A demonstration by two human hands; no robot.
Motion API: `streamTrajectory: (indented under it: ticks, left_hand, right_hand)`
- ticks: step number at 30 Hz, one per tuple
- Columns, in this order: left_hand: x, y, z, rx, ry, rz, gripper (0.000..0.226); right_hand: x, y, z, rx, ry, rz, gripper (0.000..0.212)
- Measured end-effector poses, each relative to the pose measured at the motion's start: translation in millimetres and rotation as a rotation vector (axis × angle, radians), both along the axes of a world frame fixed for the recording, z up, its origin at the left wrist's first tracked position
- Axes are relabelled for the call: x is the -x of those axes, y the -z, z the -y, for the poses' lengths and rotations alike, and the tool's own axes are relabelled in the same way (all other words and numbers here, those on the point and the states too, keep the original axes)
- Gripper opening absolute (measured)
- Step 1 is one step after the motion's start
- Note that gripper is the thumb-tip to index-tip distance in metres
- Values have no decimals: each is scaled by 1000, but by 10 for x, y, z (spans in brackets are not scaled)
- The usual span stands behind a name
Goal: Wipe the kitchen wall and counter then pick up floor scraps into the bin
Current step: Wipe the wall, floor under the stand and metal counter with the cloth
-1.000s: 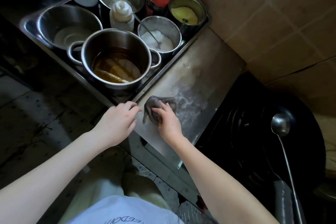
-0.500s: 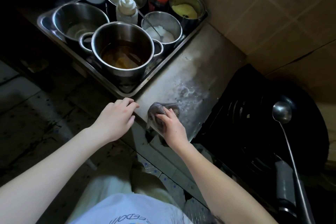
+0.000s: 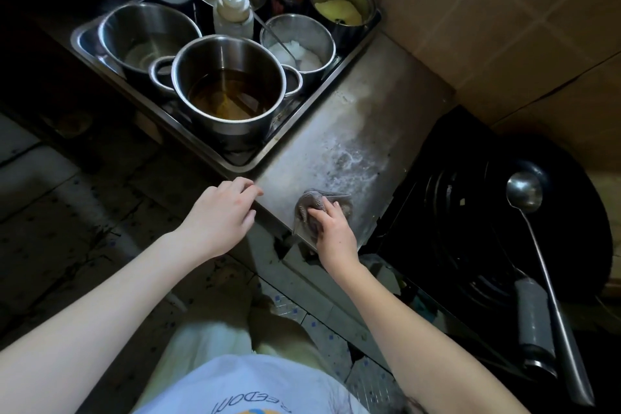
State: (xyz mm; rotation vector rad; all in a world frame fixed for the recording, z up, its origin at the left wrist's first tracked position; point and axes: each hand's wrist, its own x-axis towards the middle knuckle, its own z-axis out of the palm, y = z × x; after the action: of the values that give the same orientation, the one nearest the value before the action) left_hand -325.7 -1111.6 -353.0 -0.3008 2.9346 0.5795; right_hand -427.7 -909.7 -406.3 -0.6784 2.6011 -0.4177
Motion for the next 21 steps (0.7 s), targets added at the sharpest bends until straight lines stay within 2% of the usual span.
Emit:
streamTrajectory:
  ticks: [11, 17, 21]
  left_hand:
    - [85, -10, 111, 5, -19, -33, 39]
    - [222, 7, 111, -11, 21, -52, 38]
    - [311, 28, 97, -23, 47, -60, 38]
  right_hand:
    - [177, 8, 597, 18, -125, 7, 58]
    - [230, 20, 370, 18, -198, -26, 56]
    - [203, 48, 74, 53, -87, -48, 54]
